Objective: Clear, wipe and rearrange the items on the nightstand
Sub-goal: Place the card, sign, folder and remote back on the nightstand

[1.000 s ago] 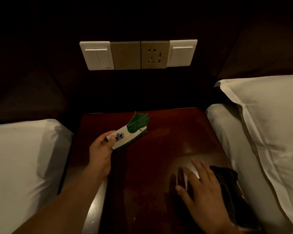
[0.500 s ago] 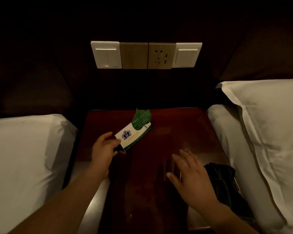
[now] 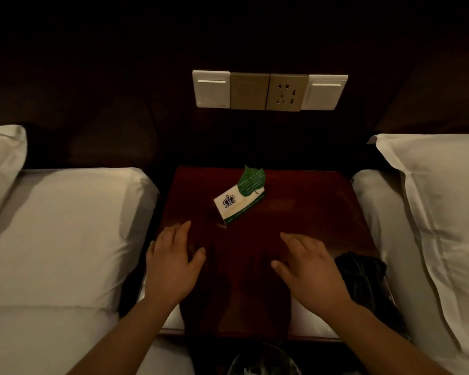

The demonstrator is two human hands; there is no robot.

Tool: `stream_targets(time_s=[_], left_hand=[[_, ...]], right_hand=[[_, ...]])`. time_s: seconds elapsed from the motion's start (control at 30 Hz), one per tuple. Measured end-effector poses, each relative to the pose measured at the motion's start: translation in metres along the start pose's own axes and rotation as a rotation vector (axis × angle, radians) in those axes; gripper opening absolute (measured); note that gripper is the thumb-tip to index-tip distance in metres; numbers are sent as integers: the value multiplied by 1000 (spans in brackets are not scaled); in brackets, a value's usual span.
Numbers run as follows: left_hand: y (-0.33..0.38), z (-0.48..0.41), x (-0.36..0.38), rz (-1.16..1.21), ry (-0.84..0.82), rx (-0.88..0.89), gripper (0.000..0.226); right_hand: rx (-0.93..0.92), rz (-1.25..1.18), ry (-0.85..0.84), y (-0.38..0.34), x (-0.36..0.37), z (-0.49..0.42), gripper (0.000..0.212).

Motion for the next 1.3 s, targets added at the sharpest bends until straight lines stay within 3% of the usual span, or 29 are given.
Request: stream_targets(time_s=[0.2, 0.43, 0.83, 1.3], left_hand=[[-17, 52, -21, -43, 42, -44, 75], [-72, 152, -58, -12, 128, -265, 82], [-190, 319, -118, -6, 259, -556, 80], [-310, 489, -143, 5, 300, -750, 81]], right_hand=[[-113, -1, -30, -35, -3, 9, 63], [-321, 6, -90, -123, 11, 29, 60], [-663, 4, -253, -311, 92, 107, 56], [-868, 64, -361, -483, 194, 225, 53]])
Point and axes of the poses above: each hand's wrist, its own z-axis away from the middle knuckle, its own x-axis out of the palm, y = z × x, the point moved 7 cm from there along -z, towards the middle knuckle, and after that the axes turned 7 degrees about -y, right-handed, at the moved point
